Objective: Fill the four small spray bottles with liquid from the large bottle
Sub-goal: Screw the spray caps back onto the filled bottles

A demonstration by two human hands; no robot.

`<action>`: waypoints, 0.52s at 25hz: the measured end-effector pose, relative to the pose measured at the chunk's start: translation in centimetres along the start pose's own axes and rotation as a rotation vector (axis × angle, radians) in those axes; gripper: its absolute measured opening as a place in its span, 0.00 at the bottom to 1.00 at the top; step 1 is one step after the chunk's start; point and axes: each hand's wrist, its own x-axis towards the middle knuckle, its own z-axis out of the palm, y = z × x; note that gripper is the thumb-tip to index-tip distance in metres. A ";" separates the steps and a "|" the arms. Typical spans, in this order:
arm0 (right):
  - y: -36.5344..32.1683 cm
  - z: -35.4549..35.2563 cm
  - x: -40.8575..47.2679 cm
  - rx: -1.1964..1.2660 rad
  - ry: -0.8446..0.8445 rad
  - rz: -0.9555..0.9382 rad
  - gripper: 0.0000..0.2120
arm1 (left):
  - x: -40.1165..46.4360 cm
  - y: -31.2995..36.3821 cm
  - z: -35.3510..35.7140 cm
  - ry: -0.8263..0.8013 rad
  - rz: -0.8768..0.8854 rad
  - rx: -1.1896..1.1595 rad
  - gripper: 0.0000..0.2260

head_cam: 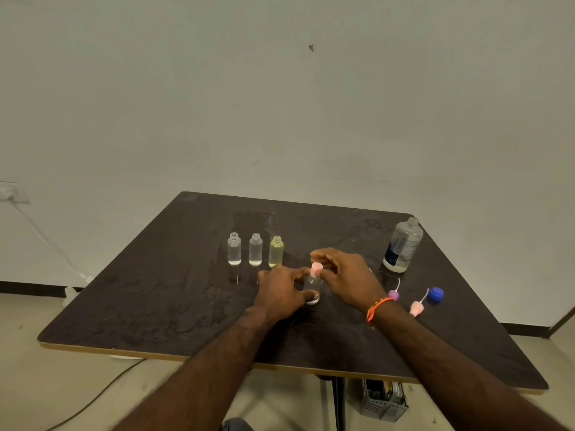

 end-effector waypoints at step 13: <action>-0.1 1.0 0.6 0.052 0.105 0.106 0.15 | 0.1 -0.4 0.4 0.000 -0.009 0.027 0.21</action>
